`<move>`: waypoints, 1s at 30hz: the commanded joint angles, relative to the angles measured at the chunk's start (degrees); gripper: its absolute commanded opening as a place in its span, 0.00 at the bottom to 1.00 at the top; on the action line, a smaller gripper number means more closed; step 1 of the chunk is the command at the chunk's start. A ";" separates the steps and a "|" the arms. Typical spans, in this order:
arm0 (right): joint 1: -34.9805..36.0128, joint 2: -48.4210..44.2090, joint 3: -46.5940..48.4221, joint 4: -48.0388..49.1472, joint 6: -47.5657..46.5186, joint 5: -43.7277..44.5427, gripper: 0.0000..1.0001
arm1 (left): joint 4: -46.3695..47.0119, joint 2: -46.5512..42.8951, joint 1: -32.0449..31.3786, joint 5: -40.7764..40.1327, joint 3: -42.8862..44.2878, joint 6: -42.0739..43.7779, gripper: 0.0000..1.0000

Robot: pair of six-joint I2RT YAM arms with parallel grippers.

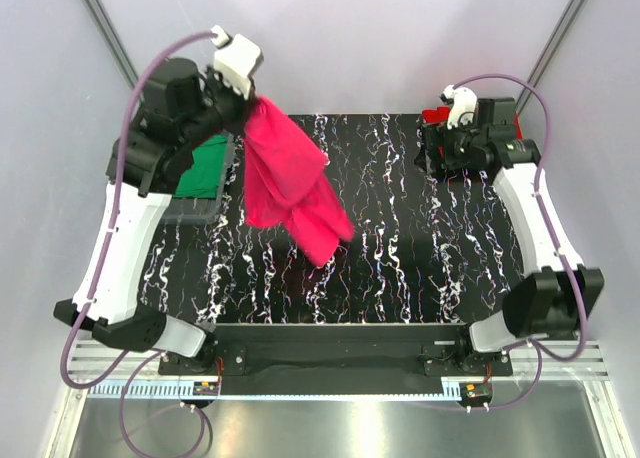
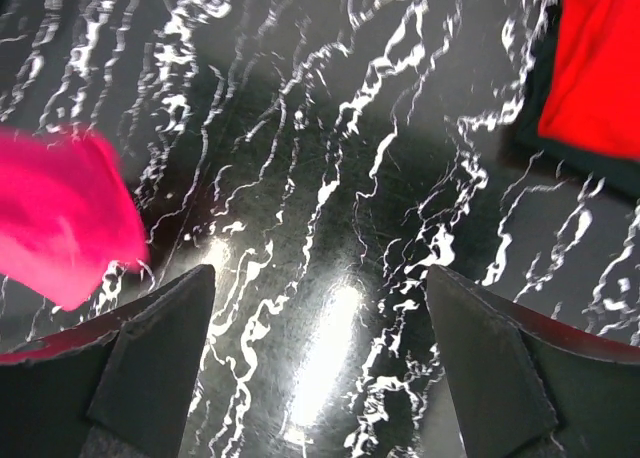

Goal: Fold and stack the t-shirts
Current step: Move the tshirt to the center of the board, then flatten the tshirt out

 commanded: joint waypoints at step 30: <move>41.42 2.50 -13.47 -0.64 -34.64 -3.48 0.74 | -0.52 -19.11 9.59 6.04 -48.32 -0.89 0.45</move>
